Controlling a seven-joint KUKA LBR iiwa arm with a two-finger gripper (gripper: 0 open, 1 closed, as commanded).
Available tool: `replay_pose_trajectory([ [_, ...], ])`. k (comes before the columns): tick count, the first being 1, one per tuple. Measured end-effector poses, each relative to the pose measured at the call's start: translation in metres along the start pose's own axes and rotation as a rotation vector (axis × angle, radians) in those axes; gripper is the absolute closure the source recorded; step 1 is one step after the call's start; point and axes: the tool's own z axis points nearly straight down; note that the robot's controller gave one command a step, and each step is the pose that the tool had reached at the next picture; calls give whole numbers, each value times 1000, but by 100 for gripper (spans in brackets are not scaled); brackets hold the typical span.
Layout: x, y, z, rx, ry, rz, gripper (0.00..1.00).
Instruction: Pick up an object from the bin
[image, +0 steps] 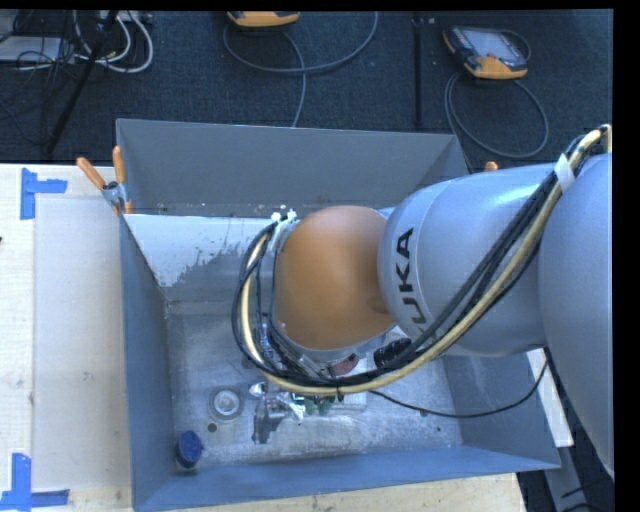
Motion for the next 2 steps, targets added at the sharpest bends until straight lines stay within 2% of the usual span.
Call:
replay_pose_trajectory([
  [1,-44,-44,98,-2,-8,3,0],
  [2,-44,-42,93,-5,-10,4,100],
])
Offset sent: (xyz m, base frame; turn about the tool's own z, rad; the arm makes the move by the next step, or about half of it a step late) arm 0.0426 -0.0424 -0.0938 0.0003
